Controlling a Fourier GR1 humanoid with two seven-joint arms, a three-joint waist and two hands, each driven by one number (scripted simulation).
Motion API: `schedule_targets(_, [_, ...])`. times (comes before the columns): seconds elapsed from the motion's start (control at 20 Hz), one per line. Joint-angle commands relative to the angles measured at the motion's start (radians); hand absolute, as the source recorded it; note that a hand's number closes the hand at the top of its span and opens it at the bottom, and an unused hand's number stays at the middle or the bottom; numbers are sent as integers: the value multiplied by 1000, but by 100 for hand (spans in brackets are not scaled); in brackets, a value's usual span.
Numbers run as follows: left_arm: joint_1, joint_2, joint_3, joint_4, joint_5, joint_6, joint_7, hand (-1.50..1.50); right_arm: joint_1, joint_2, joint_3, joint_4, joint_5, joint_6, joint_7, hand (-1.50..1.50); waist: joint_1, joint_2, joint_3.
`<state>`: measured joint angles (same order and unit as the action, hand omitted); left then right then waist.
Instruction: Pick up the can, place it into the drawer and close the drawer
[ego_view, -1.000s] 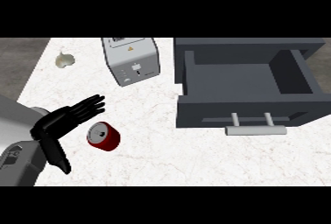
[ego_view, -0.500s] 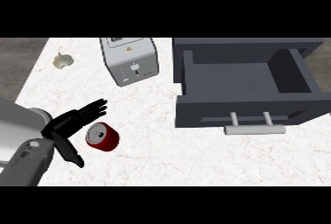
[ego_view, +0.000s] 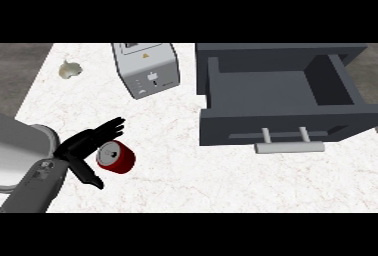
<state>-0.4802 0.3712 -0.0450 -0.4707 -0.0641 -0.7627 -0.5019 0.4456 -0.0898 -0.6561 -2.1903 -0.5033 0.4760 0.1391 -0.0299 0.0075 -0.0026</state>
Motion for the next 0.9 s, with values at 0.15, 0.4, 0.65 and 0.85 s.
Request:
schedule_targets(0.15, [7, -46, -28, 68, -17, -110, -129, -150, -30, -14, -23, 54, -9, 8, 2, -150, 9, -2, 1])
schedule_targets(0.4, [-61, -72, -2, 133, 16, -127, -104, -150, -15, 6, -8, 4, 5, 9, 24, -150, -1, 1, 0])
schedule_targets(0.65, [-39, -119, -36, 131, 17, -185, -53, 150, 5, 37, -4, -34, -13, 13, 35, -150, 5, -2, 0])
schedule_targets(0.85, [-60, -134, -36, 81, 45, -231, -50, 150, -2, 18, 1, -46, -21, 10, 71, -150, 13, -2, 0])
